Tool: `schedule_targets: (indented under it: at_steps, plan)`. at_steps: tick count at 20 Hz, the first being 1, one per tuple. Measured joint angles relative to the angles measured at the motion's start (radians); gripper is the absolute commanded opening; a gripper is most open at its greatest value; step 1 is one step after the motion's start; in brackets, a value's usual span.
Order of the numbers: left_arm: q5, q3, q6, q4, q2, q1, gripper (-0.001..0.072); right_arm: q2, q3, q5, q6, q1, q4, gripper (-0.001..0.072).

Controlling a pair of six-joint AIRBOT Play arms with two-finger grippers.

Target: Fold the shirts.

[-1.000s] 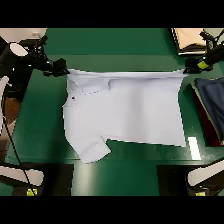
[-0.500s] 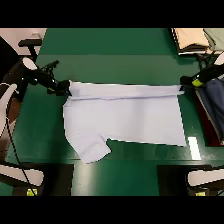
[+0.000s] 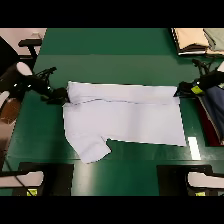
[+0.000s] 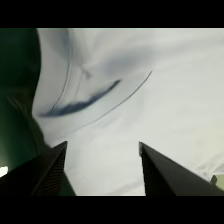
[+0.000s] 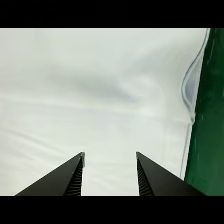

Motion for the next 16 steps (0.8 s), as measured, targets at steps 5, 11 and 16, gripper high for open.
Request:
schedule_targets:
  at_steps: [5,11,16]
  plan:
    - [0.033,-0.412,-0.059,-0.028,0.343,0.0,0.0519,0.226,-0.185,-0.033,-0.009,-0.016,0.022,0.0383]
    - [0.131,-0.749,-0.083,-0.184,0.546,0.0,0.0519,0.37,-0.261,-0.079,-0.011,-0.019,0.029,0.0384]
    - [0.214,-0.842,-0.056,-0.306,0.575,0.0,0.0247,0.406,-0.272,-0.084,-0.011,-0.019,0.03,0.0383]
